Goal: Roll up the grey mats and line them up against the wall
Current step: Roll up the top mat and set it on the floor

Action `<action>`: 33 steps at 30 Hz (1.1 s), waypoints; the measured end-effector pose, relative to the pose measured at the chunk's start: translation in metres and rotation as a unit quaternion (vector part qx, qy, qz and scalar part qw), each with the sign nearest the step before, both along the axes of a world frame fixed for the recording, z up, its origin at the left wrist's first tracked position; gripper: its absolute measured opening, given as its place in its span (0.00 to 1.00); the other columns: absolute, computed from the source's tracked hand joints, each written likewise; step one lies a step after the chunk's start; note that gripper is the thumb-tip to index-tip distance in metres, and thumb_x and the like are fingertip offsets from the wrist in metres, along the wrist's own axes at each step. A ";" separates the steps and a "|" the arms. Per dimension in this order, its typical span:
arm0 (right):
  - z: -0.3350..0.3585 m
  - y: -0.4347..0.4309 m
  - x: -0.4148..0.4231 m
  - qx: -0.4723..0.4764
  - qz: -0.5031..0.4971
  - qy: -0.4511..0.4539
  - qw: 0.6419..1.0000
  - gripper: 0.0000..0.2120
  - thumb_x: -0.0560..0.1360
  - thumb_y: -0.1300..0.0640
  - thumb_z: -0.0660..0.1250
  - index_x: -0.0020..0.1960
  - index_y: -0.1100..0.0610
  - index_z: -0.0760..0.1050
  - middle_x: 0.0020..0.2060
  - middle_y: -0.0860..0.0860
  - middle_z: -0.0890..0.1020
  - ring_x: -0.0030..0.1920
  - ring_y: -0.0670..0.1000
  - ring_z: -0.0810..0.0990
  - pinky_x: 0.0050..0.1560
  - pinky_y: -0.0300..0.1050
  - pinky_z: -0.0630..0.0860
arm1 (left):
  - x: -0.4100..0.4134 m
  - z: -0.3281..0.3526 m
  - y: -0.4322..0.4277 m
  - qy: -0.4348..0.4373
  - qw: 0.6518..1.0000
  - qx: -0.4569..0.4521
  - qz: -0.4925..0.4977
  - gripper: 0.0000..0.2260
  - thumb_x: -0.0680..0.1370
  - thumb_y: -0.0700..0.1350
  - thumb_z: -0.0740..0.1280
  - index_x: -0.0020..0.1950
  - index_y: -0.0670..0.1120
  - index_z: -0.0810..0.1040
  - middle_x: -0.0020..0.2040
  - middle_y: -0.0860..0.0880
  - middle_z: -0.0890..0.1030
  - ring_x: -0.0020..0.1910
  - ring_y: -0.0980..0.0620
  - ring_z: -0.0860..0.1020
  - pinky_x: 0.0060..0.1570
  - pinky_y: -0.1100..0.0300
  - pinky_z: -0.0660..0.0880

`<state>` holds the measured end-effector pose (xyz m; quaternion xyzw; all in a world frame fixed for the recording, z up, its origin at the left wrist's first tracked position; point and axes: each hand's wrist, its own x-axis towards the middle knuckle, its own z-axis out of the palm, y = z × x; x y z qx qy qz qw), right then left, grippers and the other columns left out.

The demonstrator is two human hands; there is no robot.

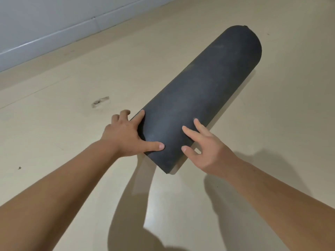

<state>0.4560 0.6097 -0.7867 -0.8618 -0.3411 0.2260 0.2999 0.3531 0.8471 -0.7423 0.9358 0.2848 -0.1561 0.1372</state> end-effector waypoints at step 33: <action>0.017 -0.004 -0.021 0.011 0.004 0.088 0.996 0.28 0.82 0.50 0.66 0.81 0.46 0.63 0.81 0.44 0.62 0.79 0.35 0.55 0.71 0.30 0.58 | -0.010 -0.002 -0.021 -0.140 0.990 -0.017 -0.029 0.39 0.70 0.71 0.70 0.74 0.50 0.68 0.68 0.52 0.72 0.69 0.46 0.70 0.65 0.50 0.72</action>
